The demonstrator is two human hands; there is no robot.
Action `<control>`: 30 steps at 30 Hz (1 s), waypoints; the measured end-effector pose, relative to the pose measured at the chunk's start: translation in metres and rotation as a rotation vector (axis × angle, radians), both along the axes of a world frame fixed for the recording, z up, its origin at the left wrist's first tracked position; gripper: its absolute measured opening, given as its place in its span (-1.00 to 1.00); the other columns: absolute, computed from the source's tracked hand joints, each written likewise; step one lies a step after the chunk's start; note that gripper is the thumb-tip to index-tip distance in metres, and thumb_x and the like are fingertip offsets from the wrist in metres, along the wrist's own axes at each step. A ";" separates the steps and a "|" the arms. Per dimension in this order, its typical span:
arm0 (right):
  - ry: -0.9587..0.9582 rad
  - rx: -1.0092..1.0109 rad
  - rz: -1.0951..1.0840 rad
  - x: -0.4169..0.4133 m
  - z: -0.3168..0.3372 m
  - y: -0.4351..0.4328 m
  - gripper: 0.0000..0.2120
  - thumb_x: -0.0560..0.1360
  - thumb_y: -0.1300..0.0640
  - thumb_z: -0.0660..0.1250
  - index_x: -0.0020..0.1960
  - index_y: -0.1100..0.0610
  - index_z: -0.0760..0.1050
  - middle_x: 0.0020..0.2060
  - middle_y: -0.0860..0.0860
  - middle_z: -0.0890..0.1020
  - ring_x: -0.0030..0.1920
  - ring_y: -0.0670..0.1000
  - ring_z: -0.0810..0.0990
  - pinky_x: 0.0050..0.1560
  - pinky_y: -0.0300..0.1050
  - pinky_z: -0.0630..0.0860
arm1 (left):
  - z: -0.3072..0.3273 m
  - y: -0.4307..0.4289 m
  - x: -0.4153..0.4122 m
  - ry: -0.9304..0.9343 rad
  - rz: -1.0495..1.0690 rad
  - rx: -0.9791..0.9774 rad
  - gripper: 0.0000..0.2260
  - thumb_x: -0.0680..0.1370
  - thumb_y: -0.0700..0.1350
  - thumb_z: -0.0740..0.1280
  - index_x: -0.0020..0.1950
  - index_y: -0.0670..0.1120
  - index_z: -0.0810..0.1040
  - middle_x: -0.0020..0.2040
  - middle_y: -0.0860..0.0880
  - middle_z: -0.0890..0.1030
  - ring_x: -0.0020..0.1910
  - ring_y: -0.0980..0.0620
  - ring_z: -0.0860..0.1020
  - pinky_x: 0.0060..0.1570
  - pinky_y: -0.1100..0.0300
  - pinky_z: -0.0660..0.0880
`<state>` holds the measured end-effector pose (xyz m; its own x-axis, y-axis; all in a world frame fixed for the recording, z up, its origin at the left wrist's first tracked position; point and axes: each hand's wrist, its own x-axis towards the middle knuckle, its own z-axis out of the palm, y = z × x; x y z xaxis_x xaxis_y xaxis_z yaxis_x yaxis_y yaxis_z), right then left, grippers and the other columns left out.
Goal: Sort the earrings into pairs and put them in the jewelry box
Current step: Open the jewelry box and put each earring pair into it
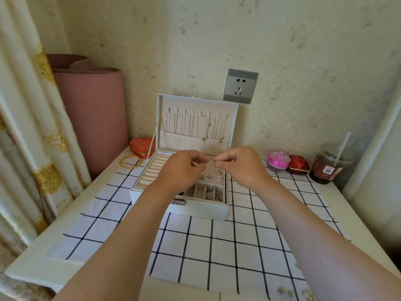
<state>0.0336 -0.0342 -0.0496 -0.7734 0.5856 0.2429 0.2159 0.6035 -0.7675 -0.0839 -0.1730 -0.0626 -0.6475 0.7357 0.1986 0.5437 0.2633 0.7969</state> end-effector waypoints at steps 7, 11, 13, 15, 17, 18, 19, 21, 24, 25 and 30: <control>-0.279 0.388 0.043 0.002 -0.007 -0.008 -0.93 0.45 0.07 0.51 -0.10 -0.11 0.72 -0.11 -0.20 0.61 -0.01 -0.11 0.59 0.01 -0.06 0.52 | -0.011 -0.003 -0.004 0.493 -0.046 -0.239 -0.76 0.53 0.04 0.36 0.19 0.16 0.62 0.16 0.12 0.61 0.22 0.06 0.42 0.24 0.09 0.33; -0.287 0.433 0.044 0.001 -0.006 -0.011 -0.90 0.46 0.08 0.49 -0.13 -0.12 0.71 -0.12 -0.20 0.58 -0.03 -0.09 0.59 -0.02 -0.07 0.52 | -0.013 -0.002 -0.004 0.541 -0.086 -0.247 -0.73 0.54 0.05 0.33 0.23 0.16 0.60 0.19 0.11 0.59 0.21 0.04 0.40 0.23 0.09 0.29; -0.305 0.450 0.046 0.000 -0.004 -0.013 -0.88 0.46 0.10 0.48 -0.15 -0.13 0.70 -0.14 -0.20 0.59 -0.04 -0.08 0.60 -0.02 -0.07 0.53 | -0.014 -0.001 -0.004 0.541 -0.099 -0.250 -0.72 0.53 0.05 0.33 0.24 0.15 0.61 0.19 0.10 0.59 0.19 0.03 0.41 0.23 0.08 0.32; -0.324 0.462 0.041 0.000 -0.003 -0.013 -0.87 0.47 0.11 0.46 -0.15 -0.12 0.71 -0.22 -0.23 0.56 -0.06 -0.10 0.60 -0.05 -0.11 0.51 | -0.016 0.001 -0.004 0.539 -0.108 -0.254 -0.72 0.52 0.04 0.33 0.23 0.16 0.61 0.18 0.11 0.60 0.18 0.02 0.42 0.22 0.07 0.34; -0.334 0.472 0.034 0.000 -0.002 -0.014 -0.87 0.48 0.13 0.45 -0.15 -0.10 0.70 -0.26 -0.26 0.52 -0.08 -0.11 0.58 -0.11 -0.15 0.45 | -0.016 0.001 -0.004 0.538 -0.121 -0.259 -0.72 0.52 0.04 0.33 0.22 0.16 0.62 0.17 0.12 0.60 0.17 0.01 0.42 0.20 0.08 0.34; -0.336 0.480 0.030 0.000 -0.002 -0.015 -0.86 0.48 0.13 0.45 -0.15 -0.10 0.70 -0.27 -0.26 0.52 -0.09 -0.11 0.57 -0.13 -0.16 0.42 | -0.016 0.002 -0.004 0.538 -0.126 -0.258 -0.72 0.52 0.03 0.32 0.22 0.16 0.62 0.16 0.12 0.61 0.16 0.01 0.43 0.20 0.08 0.34; -0.335 0.491 0.026 0.001 -0.002 -0.015 -0.85 0.48 0.15 0.45 -0.16 -0.09 0.70 -0.27 -0.25 0.53 -0.10 -0.11 0.57 -0.14 -0.16 0.42 | -0.017 0.002 -0.004 0.539 -0.129 -0.256 -0.73 0.53 0.03 0.32 0.21 0.16 0.62 0.15 0.12 0.61 0.15 0.01 0.43 0.20 0.08 0.34; -0.327 0.507 0.017 0.001 -0.003 -0.016 -0.83 0.47 0.18 0.44 -0.20 -0.07 0.70 -0.24 -0.19 0.60 -0.11 -0.07 0.60 -0.16 -0.14 0.47 | -0.016 0.001 -0.004 0.546 -0.133 -0.255 -0.75 0.53 0.02 0.32 0.19 0.15 0.64 0.14 0.13 0.61 0.15 0.01 0.44 0.19 0.09 0.34; -0.326 0.476 0.017 0.001 -0.002 -0.017 -0.83 0.47 0.16 0.44 -0.19 -0.08 0.70 -0.28 -0.23 0.55 -0.10 -0.09 0.60 -0.13 -0.14 0.51 | -0.016 0.001 -0.004 0.541 -0.141 -0.260 -0.76 0.54 0.02 0.31 0.18 0.15 0.65 0.12 0.13 0.62 0.15 0.01 0.44 0.22 0.07 0.35; -0.337 0.460 0.029 0.001 -0.002 -0.017 -0.83 0.48 0.16 0.44 -0.19 -0.09 0.70 -0.29 -0.24 0.54 -0.09 -0.09 0.59 -0.10 -0.13 0.53 | -0.015 0.001 -0.003 0.540 -0.142 -0.261 -0.76 0.55 0.02 0.31 0.18 0.15 0.65 0.12 0.13 0.62 0.15 0.01 0.44 0.23 0.06 0.35; -0.405 0.403 0.076 0.002 0.001 -0.015 -0.82 0.50 0.09 0.35 -0.21 -0.04 0.70 -0.20 -0.16 0.65 -0.08 -0.09 0.62 -0.07 -0.10 0.58 | -0.014 0.000 -0.001 0.517 -0.141 -0.255 -0.70 0.53 0.00 0.31 0.25 0.15 0.60 0.16 0.09 0.61 0.19 0.00 0.44 0.24 0.03 0.36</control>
<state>0.0355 -0.0494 -0.0491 -0.8874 0.4474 0.1112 0.3894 0.8565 -0.3388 -0.0852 -0.1732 -0.0771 -0.4062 0.8735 0.2682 0.8883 0.3085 0.3403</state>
